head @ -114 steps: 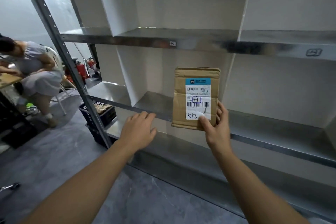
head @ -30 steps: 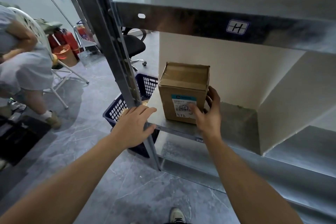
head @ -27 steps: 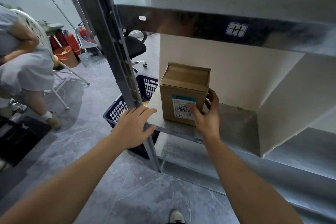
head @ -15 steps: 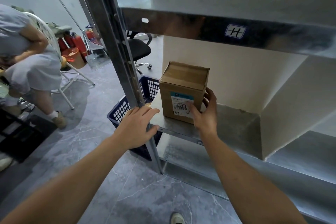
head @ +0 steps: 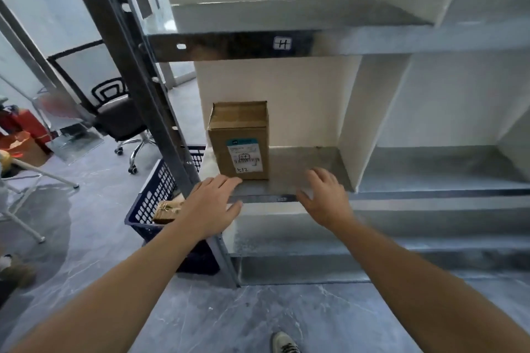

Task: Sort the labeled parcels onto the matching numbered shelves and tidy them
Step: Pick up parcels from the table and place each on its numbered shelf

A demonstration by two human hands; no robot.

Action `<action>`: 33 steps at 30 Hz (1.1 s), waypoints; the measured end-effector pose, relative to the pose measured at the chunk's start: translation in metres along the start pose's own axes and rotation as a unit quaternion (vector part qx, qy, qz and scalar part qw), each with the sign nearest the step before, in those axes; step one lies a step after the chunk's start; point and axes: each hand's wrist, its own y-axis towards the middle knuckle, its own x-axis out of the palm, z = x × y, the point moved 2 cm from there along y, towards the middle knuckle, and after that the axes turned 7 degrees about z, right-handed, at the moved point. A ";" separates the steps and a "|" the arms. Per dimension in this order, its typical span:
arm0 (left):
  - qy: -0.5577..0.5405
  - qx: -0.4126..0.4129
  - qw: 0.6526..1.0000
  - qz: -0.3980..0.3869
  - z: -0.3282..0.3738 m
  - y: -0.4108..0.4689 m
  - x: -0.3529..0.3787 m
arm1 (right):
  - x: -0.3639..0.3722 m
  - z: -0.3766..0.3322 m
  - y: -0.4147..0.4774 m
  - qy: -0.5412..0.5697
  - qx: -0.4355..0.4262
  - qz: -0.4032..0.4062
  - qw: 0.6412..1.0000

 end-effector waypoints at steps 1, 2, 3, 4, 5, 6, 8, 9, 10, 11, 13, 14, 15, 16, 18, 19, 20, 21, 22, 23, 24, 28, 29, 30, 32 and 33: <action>-0.001 0.013 1.000 -0.009 0.008 -0.004 0.002 | -0.007 0.005 -0.016 -0.027 -0.005 -0.003 1.000; -0.002 0.028 0.999 -0.017 0.017 -0.008 0.004 | -0.014 0.010 -0.032 -0.052 -0.006 -0.002 0.999; -0.002 0.043 0.999 -0.025 0.026 -0.011 0.008 | -0.021 0.016 -0.048 -0.077 -0.001 -0.002 0.997; -0.003 0.058 0.998 -0.030 0.036 -0.014 0.011 | -0.027 0.023 -0.064 -0.097 0.007 -0.002 0.995; -0.006 0.072 0.997 -0.034 0.046 -0.016 0.015 | -0.034 0.030 -0.080 -0.115 0.015 -0.004 0.993; -0.008 0.088 0.995 -0.035 0.058 -0.017 0.018 | -0.042 0.038 -0.095 -0.133 0.025 -0.007 0.991; -0.012 0.119 0.992 -0.037 0.086 -0.019 0.023 | -0.059 0.054 -0.124 -0.164 0.051 -0.011 0.985; -0.013 0.135 0.990 -0.040 0.102 -0.020 0.026 | -0.068 0.062 -0.137 -0.177 0.067 -0.010 0.982; -0.014 0.154 0.987 -0.041 0.120 -0.019 0.029 | -0.077 0.071 -0.150 -0.190 0.084 -0.008 0.978; -0.014 0.171 0.984 -0.042 0.138 -0.018 0.030 | -0.085 0.080 -0.162 -0.202 0.103 -0.009 0.974; -0.016 0.203 0.978 -0.044 0.179 -0.014 0.033 | -0.104 0.099 -0.187 -0.221 0.138 -0.006 0.965; -0.016 0.218 0.975 -0.046 0.200 -0.012 0.035 | -0.114 0.109 -0.199 -0.226 0.158 -0.001 0.961; -0.018 0.234 0.971 -0.050 0.223 -0.010 0.038 | -0.125 0.120 -0.211 -0.229 0.178 0.006 0.957; -0.023 0.250 0.966 -0.054 0.246 -0.007 0.040 | -0.136 0.131 -0.223 -0.232 0.198 0.013 0.952; -0.031 0.289 0.955 -0.063 0.296 -0.004 0.046 | -0.158 0.157 -0.250 -0.235 0.233 0.025 0.943; -0.034 0.309 0.948 -0.065 0.323 -0.004 0.049 | -0.170 0.172 -0.265 -0.237 0.250 0.032 0.938; -0.037 0.325 0.943 -0.066 0.350 -0.002 0.052 | -0.182 0.188 -0.280 -0.241 0.268 0.040 0.932; -0.042 0.341 0.937 -0.065 0.378 -0.001 0.056 | -0.195 0.206 -0.295 -0.248 0.285 0.045 0.925; -0.047 0.358 0.931 -0.061 0.408 0.000 0.059 | -0.209 0.223 -0.312 -0.256 0.301 0.048 0.917; -0.053 0.373 0.925 -0.053 0.438 0.001 0.062 | -0.223 0.241 -0.329 -0.263 0.317 0.049 0.910; -0.062 0.385 0.920 -0.046 0.470 0.000 0.064 | -0.239 0.259 -0.345 -0.268 0.331 0.051 0.903; -0.082 0.434 0.896 -0.043 0.599 -0.014 0.073 | -0.301 0.327 -0.411 -0.291 0.384 0.071 0.873; -0.084 0.447 0.889 -0.041 0.629 -0.020 0.077 | -0.316 0.343 -0.427 -0.298 0.394 0.075 0.866; -0.086 0.458 0.884 -0.038 0.658 -0.025 0.081 | -0.330 0.360 -0.443 -0.303 0.405 0.078 0.859; -0.094 0.476 0.874 -0.030 0.711 -0.033 0.089 | -0.357 0.391 -0.473 -0.307 0.426 0.083 0.847; -0.097 0.486 0.868 -0.031 0.735 -0.037 0.092 | -0.370 0.405 -0.488 -0.306 0.438 0.087 0.841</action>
